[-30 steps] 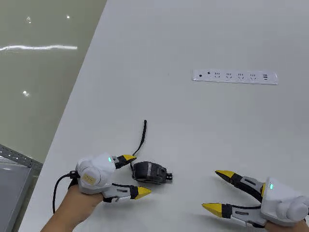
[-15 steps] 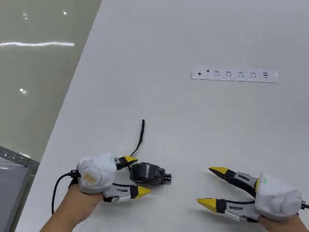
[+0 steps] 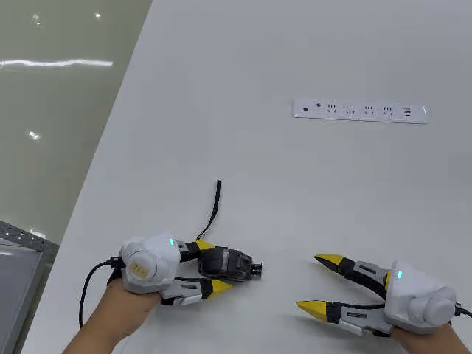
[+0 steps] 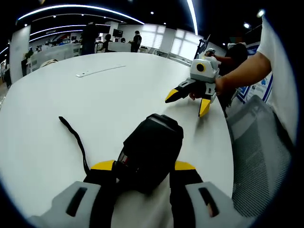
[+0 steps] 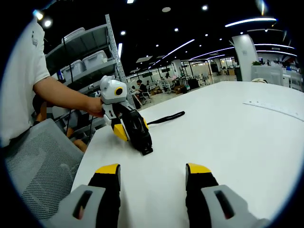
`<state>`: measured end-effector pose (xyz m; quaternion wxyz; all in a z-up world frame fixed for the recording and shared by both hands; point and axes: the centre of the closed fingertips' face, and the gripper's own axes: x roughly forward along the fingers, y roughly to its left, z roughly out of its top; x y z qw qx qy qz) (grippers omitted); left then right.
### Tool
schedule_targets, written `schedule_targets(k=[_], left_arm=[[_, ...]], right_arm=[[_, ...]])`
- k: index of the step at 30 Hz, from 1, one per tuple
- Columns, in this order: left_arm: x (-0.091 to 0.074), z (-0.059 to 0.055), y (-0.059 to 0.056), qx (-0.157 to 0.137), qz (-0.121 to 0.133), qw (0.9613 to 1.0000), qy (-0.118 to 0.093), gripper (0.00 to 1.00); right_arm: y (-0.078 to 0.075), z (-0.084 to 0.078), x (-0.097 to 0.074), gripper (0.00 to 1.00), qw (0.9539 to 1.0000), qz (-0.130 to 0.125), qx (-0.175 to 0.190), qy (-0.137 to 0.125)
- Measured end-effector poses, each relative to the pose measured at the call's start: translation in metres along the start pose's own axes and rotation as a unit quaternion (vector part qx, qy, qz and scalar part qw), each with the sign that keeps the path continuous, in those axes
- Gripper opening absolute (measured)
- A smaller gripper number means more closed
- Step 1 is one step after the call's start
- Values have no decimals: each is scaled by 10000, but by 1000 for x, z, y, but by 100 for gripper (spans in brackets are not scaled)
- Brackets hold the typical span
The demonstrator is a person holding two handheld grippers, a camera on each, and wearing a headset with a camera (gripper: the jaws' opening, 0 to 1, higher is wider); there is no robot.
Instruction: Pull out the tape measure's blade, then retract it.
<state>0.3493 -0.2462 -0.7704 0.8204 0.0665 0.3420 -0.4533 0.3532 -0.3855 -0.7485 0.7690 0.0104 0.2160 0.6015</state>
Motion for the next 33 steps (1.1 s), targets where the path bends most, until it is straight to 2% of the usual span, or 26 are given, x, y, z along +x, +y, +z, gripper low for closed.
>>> schedule_targets(k=[18,27,33], left_arm=[[0,-1,2,139,-32,9999,52,37],[0,-1,2,203,-59,9998,53,36],[0,-2,2,243,-78,9996,81,36]], right_arm=[[0,-3,1,54,10000,23,14,14],[1,0,7,54,10000,76,14,-7],[2,1,17,54,9998,174,-51,4]])
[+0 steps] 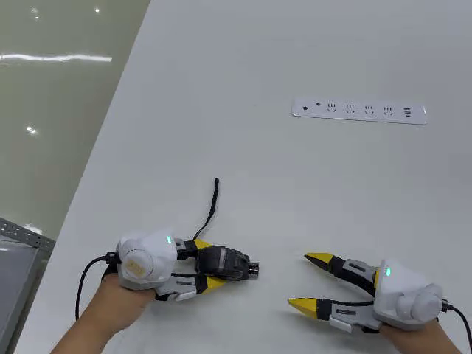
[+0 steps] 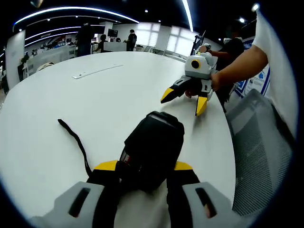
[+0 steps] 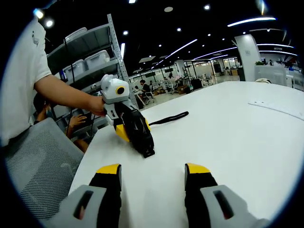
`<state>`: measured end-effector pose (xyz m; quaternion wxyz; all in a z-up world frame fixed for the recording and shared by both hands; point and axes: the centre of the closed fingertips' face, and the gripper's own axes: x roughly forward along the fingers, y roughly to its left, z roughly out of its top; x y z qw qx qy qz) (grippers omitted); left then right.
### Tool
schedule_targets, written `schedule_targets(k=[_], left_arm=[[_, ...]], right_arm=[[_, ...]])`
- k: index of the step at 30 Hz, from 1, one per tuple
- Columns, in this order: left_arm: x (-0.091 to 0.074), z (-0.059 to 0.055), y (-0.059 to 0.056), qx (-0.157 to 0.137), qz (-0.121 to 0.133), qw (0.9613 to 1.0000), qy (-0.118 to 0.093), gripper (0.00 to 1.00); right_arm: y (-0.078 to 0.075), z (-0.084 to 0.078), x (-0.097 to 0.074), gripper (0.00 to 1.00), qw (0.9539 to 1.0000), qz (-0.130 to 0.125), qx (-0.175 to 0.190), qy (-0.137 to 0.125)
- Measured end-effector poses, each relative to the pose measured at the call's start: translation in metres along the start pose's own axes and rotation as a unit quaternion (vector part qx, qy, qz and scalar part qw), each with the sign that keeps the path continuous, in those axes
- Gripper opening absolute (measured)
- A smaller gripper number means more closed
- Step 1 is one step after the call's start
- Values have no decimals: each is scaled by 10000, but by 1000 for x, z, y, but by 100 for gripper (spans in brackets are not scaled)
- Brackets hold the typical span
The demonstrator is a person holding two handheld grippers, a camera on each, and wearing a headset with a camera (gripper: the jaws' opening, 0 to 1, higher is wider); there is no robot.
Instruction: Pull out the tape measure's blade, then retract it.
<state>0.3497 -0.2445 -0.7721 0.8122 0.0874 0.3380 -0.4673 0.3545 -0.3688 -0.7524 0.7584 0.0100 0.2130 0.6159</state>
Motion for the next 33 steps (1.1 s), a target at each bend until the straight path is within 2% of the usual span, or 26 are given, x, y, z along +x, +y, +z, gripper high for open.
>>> schedule_targets(k=[8,12,17,24,33], left_arm=[[0,-1,0,-26,-40,10000,63,36],[0,-1,0,-23,-60,9999,90,36],[0,-1,0,12,-89,9998,154,35],[1,-1,-1,19,-86,9998,170,35],[1,-1,-1,14,-106,9998,188,35]], right_arm=[[6,-2,17,52,9993,264,-242,111],[6,0,23,48,9987,317,-381,118],[4,-1,30,49,9982,376,-456,141],[5,-5,39,46,9957,488,-746,237],[8,-6,48,44,9945,575,-839,256]])
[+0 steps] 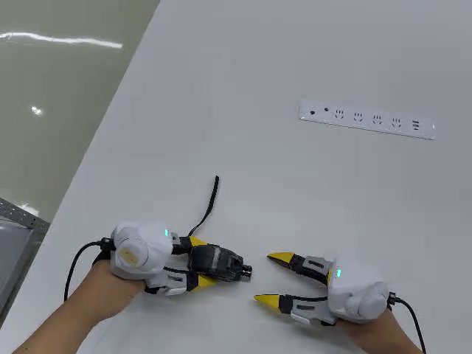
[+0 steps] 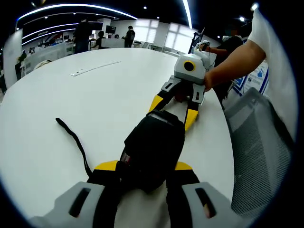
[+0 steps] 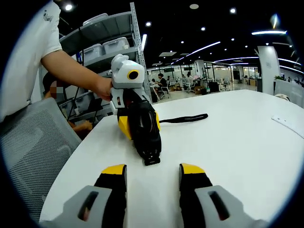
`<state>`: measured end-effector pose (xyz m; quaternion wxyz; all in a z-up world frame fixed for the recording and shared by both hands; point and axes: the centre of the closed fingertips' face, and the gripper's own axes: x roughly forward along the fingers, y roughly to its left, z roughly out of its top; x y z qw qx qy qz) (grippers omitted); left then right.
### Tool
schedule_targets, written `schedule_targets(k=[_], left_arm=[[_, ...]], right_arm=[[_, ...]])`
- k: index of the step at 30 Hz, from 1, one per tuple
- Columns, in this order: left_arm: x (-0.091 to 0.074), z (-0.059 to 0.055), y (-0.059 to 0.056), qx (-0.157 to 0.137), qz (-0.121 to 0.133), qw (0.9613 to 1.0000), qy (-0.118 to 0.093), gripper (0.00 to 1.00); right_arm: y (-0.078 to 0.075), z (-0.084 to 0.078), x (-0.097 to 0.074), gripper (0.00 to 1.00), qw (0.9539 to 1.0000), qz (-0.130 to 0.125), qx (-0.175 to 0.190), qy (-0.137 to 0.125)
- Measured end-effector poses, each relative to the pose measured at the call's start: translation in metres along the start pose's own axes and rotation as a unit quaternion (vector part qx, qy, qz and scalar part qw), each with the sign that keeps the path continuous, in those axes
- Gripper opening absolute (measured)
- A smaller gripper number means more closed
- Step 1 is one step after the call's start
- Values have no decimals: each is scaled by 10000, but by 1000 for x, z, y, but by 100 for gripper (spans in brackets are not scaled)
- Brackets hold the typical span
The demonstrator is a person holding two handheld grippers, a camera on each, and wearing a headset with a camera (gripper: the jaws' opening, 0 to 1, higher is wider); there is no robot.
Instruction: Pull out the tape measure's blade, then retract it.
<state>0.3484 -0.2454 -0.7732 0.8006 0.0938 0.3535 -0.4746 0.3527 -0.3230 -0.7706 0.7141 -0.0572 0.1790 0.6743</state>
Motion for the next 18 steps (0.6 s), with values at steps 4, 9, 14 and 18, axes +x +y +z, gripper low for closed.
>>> schedule_targets(k=[4,9,14,18], left_arm=[[0,-1,1,-4,-13,10000,-1,35],[0,0,0,2,-26,10000,4,35],[0,-1,0,20,-20,10000,25,35],[0,-1,0,19,-16,10000,29,35]], right_arm=[[0,0,3,44,10000,11,-47,6],[1,-1,7,42,9999,72,-112,56],[1,2,12,40,9998,141,-134,63],[3,3,16,39,9995,220,-213,72]])
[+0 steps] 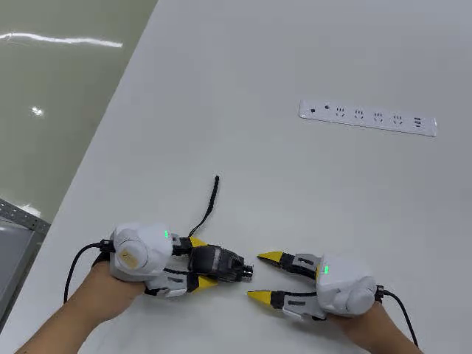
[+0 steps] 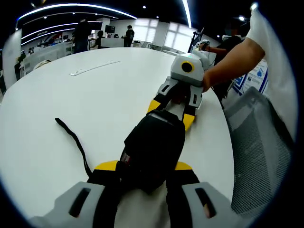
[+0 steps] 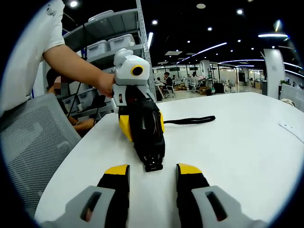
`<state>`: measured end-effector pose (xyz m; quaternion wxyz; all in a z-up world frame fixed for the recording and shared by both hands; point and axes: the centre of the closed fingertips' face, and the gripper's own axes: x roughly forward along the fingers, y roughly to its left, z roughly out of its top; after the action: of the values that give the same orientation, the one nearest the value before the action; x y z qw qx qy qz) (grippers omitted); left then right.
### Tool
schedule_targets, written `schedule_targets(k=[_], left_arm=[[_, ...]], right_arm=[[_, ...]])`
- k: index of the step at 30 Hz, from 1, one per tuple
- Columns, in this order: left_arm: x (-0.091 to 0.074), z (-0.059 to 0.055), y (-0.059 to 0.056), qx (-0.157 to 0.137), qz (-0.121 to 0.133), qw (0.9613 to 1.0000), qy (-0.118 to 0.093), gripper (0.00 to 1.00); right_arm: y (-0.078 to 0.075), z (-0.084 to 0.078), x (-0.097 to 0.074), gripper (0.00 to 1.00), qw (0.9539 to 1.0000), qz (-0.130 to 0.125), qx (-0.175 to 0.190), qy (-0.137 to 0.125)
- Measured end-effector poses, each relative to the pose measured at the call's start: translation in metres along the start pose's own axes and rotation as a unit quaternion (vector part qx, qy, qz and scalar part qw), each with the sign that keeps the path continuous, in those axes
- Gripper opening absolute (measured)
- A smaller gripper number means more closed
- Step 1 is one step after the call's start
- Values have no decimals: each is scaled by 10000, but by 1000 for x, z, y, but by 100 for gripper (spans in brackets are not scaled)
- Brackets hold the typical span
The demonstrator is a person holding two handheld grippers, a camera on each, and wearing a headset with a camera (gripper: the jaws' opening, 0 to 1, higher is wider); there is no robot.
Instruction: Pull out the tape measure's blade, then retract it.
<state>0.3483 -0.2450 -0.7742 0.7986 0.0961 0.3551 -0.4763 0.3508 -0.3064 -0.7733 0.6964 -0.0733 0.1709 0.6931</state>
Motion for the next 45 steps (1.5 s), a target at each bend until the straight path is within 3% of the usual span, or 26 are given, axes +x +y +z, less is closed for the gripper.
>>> schedule_targets(k=[16,31,45], left_arm=[[0,0,0,8,-10,10000,3,35],[1,0,1,14,0,10000,2,35],[1,-1,1,12,11,10000,-2,35]], right_arm=[[-4,3,8,28,9999,81,-94,35],[3,2,15,16,9990,391,-192,108],[1,0,16,14,9989,371,-254,111]])
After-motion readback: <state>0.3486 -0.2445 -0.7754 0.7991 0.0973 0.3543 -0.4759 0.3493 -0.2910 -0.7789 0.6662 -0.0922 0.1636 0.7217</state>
